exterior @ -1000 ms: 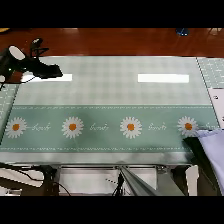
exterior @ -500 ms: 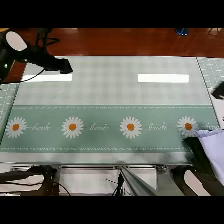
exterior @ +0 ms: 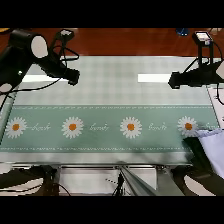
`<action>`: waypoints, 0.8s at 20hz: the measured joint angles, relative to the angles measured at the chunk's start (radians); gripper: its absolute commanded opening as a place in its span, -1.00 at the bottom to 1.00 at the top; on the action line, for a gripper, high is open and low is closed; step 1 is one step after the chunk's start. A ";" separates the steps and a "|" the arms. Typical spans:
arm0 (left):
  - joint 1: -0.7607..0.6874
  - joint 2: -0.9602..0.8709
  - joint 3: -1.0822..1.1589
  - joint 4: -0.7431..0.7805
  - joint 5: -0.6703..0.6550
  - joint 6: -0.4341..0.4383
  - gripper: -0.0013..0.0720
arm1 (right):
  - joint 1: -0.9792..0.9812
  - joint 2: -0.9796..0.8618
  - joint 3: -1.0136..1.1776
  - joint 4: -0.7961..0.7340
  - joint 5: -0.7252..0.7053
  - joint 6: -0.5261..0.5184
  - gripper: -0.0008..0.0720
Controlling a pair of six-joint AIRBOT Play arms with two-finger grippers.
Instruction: Fold the shirts.
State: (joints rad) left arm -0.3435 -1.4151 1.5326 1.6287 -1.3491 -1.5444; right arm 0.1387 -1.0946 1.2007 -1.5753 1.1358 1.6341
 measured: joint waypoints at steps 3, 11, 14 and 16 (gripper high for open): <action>-0.008 0.001 0.000 0.010 -0.011 -0.013 0.99 | 0.012 -0.005 0.001 -0.001 0.001 0.002 0.69; -0.012 -0.002 0.000 0.019 -0.016 -0.023 0.99 | 0.019 -0.006 0.001 -0.003 0.000 0.005 0.69; -0.012 -0.005 0.000 0.020 -0.017 -0.023 0.99 | 0.019 -0.006 0.001 -0.003 0.000 0.005 0.69; -0.012 -0.006 0.000 0.020 -0.017 -0.023 0.99 | 0.019 -0.006 0.001 -0.003 0.000 0.005 0.69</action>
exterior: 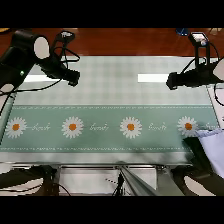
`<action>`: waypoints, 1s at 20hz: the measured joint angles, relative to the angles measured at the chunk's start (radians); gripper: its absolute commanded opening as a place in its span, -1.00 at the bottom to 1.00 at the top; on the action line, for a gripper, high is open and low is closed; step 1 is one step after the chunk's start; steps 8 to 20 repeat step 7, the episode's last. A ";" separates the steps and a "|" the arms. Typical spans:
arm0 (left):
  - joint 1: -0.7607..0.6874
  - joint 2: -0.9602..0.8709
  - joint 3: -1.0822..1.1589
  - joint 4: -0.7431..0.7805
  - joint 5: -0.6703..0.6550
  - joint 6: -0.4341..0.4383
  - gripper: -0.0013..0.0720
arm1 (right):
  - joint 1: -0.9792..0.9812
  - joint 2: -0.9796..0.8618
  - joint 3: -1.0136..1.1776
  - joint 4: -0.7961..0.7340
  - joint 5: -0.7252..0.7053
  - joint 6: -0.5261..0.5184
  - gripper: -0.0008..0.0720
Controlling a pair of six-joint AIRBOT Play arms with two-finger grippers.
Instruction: Fold the shirts.
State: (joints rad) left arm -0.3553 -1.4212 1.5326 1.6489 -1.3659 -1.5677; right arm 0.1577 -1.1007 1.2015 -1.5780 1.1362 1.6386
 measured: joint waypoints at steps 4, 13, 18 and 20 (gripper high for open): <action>0.000 -0.008 0.000 0.000 0.000 0.000 0.99 | 0.000 0.000 0.000 0.000 0.000 0.000 0.69; 0.000 -0.017 0.000 0.000 0.000 0.000 0.99 | 0.000 0.000 0.000 0.000 0.000 -0.001 0.69; 0.000 -0.017 0.000 0.000 0.000 0.000 0.99 | 0.000 0.000 0.000 0.000 0.000 -0.001 0.69; 0.000 -0.017 0.000 0.000 0.000 0.000 0.99 | 0.000 0.000 0.000 0.000 0.000 -0.001 0.69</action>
